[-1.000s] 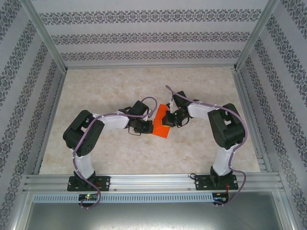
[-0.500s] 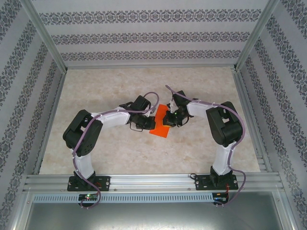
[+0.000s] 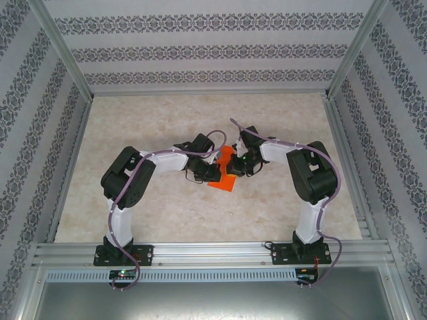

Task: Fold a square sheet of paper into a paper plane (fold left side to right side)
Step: Fold the triangle a second time at the center of the table.

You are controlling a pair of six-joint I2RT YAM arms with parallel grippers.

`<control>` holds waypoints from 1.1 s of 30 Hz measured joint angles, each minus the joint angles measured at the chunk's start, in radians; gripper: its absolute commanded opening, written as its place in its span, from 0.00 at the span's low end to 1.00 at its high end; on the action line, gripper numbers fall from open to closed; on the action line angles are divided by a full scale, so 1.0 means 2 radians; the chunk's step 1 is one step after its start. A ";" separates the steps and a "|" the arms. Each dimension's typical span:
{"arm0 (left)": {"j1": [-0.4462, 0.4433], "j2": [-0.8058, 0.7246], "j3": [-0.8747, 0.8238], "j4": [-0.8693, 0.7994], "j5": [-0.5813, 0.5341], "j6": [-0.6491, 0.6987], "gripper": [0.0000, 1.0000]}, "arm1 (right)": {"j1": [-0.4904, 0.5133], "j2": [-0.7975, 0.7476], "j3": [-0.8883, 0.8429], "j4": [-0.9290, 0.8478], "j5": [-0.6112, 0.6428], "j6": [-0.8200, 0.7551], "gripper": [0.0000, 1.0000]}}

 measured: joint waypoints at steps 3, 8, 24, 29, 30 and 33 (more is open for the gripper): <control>0.000 0.000 0.001 0.001 -0.001 0.000 0.04 | 0.000 0.000 0.000 0.000 0.000 0.000 0.00; 0.004 0.000 -0.005 0.009 0.002 0.000 0.04 | 0.000 0.000 0.000 0.000 0.000 -0.004 0.00; 0.042 -0.042 -0.100 0.094 0.040 -0.007 0.05 | 0.000 0.001 0.000 -0.006 -0.005 -0.013 0.00; 0.062 -0.058 -0.130 0.109 0.054 -0.016 0.05 | 0.000 0.001 0.000 -0.008 -0.005 -0.013 0.00; 0.068 -0.060 -0.134 0.111 0.058 -0.018 0.05 | 0.000 0.001 0.000 -0.008 -0.006 -0.013 0.00; 0.081 -0.062 -0.144 0.117 0.072 -0.022 0.05 | 0.000 0.001 0.000 -0.008 -0.006 -0.013 0.00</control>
